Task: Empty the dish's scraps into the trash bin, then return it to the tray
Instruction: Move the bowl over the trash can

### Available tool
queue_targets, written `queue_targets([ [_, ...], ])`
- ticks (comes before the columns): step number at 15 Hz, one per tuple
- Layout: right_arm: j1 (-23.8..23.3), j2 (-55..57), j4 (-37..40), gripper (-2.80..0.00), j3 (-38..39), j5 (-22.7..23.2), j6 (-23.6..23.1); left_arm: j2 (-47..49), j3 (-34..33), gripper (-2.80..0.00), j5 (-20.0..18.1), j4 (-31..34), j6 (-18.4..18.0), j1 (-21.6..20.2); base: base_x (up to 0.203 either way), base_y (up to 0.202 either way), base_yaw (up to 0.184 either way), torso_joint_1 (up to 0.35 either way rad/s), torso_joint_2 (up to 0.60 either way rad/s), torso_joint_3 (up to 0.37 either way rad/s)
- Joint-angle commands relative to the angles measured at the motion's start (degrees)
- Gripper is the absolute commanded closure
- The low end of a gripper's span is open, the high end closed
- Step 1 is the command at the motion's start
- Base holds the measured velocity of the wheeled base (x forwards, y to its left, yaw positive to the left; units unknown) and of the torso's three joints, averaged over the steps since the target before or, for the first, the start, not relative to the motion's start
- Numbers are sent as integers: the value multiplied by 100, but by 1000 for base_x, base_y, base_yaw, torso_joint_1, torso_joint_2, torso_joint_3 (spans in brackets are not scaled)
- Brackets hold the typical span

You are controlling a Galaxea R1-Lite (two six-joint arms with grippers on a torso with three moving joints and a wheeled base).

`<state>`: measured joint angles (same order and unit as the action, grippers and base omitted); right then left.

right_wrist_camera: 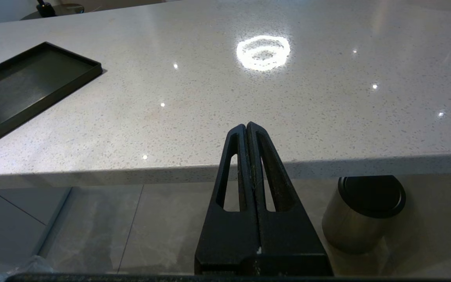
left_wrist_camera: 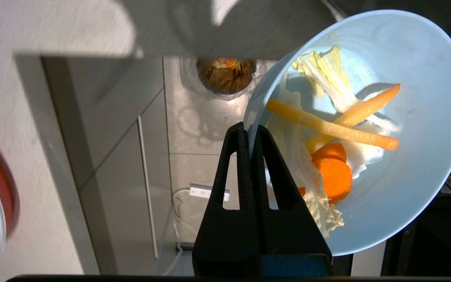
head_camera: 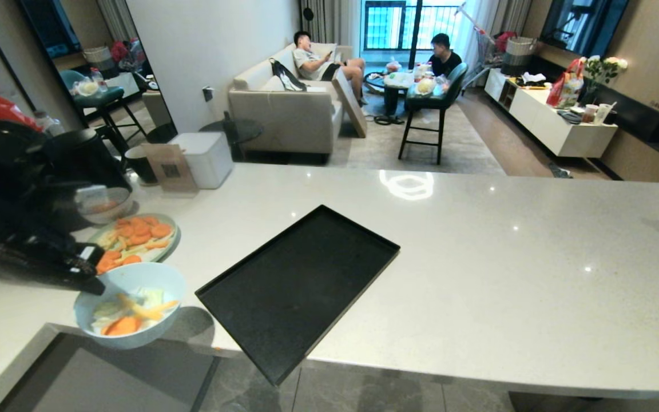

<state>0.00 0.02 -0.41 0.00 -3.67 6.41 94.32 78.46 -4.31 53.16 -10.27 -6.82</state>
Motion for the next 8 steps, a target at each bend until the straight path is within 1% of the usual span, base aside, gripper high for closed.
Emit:
queue_targets([
  [1, 0, 6, -3, 0, 0, -2, 1, -971, -798, 0, -16, 12, -36, -651, 0, 0, 0, 0, 0, 0],
  [5, 0, 6, -3, 0, 0, -2, 3, -1931, -1935, 0, -85, -264, -53, -1199, 0, 0, 0, 0, 0, 0],
  [8, 0, -2, -3, 0, 0, -2, 4, -2558, -2606, 0, -258, -611, -54, -1349, 0, 0, 0, 0, 0, 0],
])
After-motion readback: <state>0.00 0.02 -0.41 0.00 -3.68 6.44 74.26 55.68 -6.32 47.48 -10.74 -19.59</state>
